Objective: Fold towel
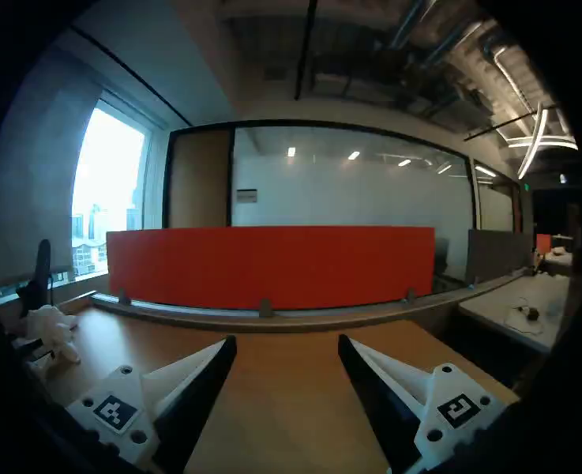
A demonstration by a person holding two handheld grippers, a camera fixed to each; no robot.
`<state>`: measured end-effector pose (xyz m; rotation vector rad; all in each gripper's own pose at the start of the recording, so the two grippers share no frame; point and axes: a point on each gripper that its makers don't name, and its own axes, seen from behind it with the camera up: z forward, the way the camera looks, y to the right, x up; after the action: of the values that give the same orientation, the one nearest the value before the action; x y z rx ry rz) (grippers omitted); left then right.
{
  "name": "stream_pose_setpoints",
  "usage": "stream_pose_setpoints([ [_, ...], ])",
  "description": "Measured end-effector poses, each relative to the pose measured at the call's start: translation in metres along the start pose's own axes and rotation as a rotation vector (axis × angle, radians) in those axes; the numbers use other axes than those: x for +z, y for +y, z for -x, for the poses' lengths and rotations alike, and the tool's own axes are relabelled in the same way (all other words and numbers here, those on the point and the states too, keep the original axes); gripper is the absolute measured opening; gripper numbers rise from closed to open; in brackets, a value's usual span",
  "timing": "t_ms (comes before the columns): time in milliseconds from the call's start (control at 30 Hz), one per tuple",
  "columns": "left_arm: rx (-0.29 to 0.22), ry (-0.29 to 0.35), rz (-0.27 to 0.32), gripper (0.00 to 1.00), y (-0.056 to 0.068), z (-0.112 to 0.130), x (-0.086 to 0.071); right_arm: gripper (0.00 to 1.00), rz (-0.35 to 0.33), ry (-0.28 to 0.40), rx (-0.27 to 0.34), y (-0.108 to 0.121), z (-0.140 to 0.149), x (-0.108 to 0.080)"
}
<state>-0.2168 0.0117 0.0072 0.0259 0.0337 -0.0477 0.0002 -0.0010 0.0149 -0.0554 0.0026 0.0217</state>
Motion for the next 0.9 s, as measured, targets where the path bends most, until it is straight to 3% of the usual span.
stream_pose_setpoints([
  [200, -0.001, 0.0, 0.0, 0.93, 0.0, 0.001, 0.0, 0.99, 0.029, 0.042, -0.026, 0.016, -0.004, 0.002],
  [367, 0.0, 0.001, 0.0, 0.93, 0.0, 0.002, 0.001, 0.99, 0.014, 0.042, -0.025, 0.021, 0.011, 0.002],
  [900, -0.001, 0.001, 0.0, 0.93, 0.001, 0.003, 0.001, 0.99, 0.0, 0.04, 0.056, 0.04, 0.074, -0.002],
])
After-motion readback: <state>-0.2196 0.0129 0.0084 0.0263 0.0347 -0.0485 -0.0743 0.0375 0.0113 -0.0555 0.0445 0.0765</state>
